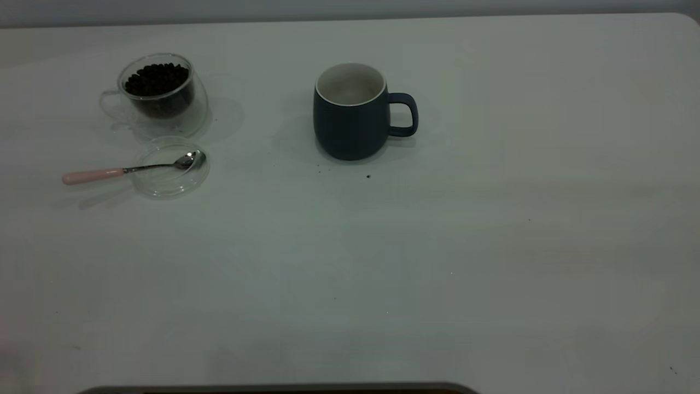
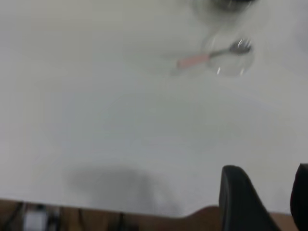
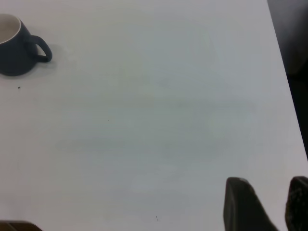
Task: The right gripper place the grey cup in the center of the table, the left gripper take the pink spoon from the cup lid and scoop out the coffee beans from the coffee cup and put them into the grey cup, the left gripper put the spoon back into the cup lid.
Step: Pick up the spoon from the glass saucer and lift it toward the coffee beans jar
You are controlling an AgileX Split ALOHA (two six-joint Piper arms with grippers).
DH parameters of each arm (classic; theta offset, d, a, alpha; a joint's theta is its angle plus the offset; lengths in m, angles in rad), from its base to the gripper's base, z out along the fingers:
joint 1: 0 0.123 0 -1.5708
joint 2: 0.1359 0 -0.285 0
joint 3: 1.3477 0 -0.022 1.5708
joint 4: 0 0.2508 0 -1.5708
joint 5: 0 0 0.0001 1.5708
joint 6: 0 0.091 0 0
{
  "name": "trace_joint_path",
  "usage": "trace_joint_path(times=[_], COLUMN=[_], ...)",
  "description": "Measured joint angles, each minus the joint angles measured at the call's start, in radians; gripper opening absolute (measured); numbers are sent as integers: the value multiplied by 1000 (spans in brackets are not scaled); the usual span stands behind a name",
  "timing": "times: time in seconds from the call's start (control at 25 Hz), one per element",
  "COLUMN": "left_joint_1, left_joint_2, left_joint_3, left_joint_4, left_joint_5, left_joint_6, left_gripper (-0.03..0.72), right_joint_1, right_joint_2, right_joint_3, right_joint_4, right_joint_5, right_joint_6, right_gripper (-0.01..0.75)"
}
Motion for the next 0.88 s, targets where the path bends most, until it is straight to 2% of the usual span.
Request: trace_joint_path(times=[0.2, 0.36, 0.52, 0.72, 0.88], left_joint_1=[0, 18, 83, 251, 434], left_joint_2=[421, 745, 979, 1138, 1159], left_joint_3=[-78, -207, -347, -428, -431], left_joint_4=[8, 8, 7, -81, -340], left_joint_5=[-99, -107, -76, -32, -26], left_joint_6=[-6, -2, 7, 111, 406], left_gripper=[320, 319, 319, 319, 319], right_joint_1=[0, 0, 0, 0, 0], right_joint_2=[0, 0, 0, 0, 0], right_joint_3=[0, 0, 0, 0, 0], right_joint_4=[0, 0, 0, 0, 0], right_joint_5=[0, 0, 0, 0, 0], right_joint_6=[0, 0, 0, 0, 0], right_gripper=[245, 245, 245, 245, 245])
